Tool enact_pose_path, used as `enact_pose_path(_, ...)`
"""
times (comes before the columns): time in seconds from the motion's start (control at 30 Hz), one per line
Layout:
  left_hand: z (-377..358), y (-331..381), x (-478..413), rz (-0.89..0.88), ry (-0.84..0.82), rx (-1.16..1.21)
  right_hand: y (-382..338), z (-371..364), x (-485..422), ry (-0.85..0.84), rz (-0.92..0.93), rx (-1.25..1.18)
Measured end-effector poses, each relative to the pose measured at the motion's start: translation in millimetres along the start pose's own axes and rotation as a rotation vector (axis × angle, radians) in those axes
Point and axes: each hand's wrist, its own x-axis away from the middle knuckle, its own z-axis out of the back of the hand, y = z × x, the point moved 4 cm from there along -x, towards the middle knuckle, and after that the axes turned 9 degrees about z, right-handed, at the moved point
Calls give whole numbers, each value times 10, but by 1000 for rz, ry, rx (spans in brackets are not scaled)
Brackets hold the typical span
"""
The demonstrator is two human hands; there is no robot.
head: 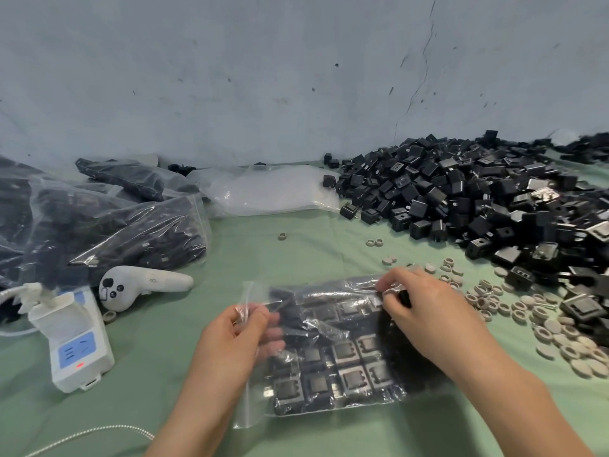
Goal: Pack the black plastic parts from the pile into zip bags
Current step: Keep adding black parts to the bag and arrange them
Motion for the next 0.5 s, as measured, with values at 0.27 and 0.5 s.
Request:
enact_pose_path(0.27, -11, 36, 16, -129, 66, -124, -150, -22, -15, 19, 102, 16)
enact_pose_path(0.5, -20, 12, -21, -137, 47, -114, -367, -114, -39, 77, 245, 18)
